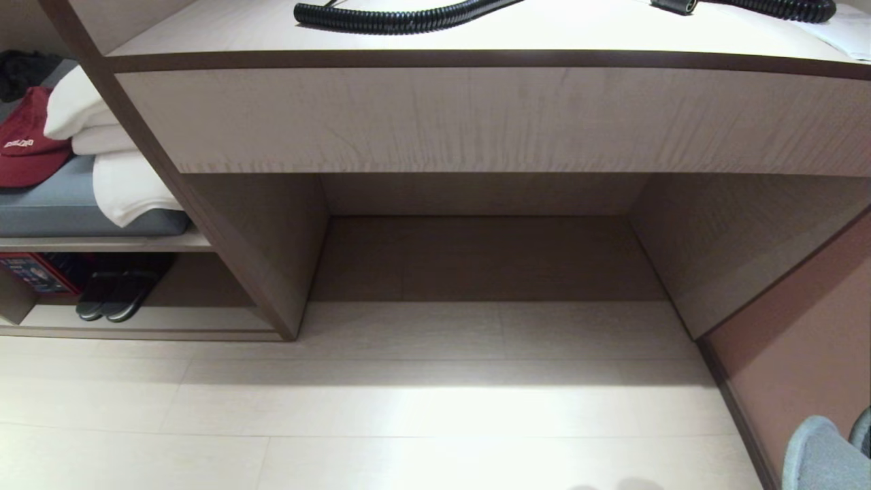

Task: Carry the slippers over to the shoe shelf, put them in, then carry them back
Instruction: Place the slippers into the shoe cabinet

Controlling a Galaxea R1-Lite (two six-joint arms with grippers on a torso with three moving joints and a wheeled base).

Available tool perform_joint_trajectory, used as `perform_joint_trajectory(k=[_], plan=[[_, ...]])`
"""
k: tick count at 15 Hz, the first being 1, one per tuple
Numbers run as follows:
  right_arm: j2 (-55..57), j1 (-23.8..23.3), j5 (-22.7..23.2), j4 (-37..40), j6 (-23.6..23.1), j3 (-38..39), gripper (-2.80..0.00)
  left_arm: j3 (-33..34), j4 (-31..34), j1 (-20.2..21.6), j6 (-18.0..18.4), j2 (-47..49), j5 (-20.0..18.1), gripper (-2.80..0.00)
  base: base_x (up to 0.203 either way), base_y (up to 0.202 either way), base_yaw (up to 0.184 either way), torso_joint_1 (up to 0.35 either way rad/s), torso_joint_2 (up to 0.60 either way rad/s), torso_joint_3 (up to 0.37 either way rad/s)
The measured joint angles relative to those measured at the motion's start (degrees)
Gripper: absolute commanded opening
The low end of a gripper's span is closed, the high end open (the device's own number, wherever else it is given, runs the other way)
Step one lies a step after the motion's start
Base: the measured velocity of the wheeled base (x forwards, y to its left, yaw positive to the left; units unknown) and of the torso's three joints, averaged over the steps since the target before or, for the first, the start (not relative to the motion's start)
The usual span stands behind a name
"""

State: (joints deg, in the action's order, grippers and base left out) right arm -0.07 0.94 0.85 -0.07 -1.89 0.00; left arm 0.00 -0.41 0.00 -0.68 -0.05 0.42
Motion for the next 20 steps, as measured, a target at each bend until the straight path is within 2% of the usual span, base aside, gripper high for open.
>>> perform_joint_trajectory(k=[20], plan=[[0.0,0.0,0.0,0.0,0.0,0.0,-2.8,0.0,0.0,0.0,0.0,0.0,0.0,-2.8,0.0,0.0,0.0,0.002,0.0,0.202]])
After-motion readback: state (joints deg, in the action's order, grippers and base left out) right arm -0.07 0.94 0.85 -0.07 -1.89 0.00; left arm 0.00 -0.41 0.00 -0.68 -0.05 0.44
